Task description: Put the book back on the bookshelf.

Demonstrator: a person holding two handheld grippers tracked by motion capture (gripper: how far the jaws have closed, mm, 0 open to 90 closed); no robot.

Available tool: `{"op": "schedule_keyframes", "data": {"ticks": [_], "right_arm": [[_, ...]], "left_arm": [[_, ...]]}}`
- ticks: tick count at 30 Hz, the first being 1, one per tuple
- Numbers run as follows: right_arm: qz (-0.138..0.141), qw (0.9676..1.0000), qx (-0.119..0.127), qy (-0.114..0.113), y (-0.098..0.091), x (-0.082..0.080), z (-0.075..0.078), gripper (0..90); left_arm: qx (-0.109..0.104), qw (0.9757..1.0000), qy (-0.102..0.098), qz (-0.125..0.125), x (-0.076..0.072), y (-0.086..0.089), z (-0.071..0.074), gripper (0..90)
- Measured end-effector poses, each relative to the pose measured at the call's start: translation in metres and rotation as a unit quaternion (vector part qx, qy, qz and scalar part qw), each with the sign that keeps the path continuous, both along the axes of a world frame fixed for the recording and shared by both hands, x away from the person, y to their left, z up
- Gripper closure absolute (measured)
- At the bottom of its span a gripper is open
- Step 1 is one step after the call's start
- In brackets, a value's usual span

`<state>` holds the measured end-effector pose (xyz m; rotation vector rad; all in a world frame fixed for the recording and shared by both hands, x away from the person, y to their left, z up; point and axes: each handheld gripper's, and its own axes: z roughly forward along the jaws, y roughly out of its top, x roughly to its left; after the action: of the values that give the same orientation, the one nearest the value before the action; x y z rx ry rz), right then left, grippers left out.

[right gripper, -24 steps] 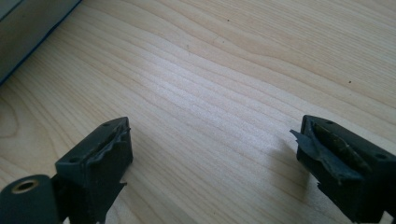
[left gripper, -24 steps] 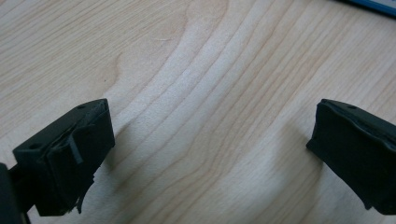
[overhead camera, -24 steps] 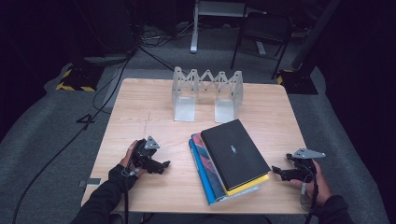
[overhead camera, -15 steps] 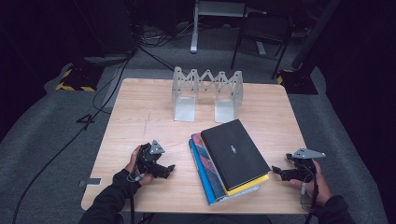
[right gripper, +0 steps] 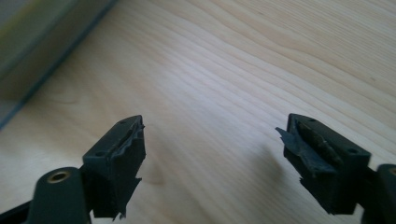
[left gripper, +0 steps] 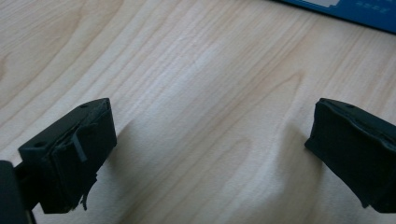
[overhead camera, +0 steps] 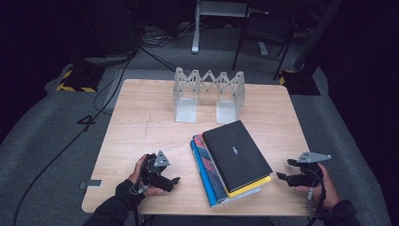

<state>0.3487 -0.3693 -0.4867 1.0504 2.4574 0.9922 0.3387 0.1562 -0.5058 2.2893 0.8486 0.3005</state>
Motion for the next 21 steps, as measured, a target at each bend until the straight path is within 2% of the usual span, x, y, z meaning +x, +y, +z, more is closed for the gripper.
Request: {"op": "schedule_keyframes", "data": {"ticks": [2,6,9,15,21], "right_arm": [[0.025,0.9997,-0.004,-0.008,0.006,-0.006,0.007,22.8],[0.059,0.9981,0.003,-0.018,0.012,-0.018,0.018,24.4],[0.071,0.9971,0.016,-0.023,0.015,-0.024,0.025,24.6],[0.082,0.9958,0.016,-0.037,0.020,-0.030,0.033,24.4],[0.094,0.9937,0.027,-0.054,0.029,-0.034,0.048,24.6]], "left_arm": [[0.000,1.0000,-0.001,0.002,-0.001,-0.001,0.000,0.7],[-0.001,1.0000,0.001,0.000,0.000,-0.002,0.000,0.2],[0.001,1.0000,0.001,-0.001,0.001,-0.002,0.000,0.2],[-0.002,1.0000,0.001,-0.001,0.001,-0.004,0.000,0.3],[0.001,1.0000,-0.001,0.001,0.000,-0.003,0.000,0.6]]}}
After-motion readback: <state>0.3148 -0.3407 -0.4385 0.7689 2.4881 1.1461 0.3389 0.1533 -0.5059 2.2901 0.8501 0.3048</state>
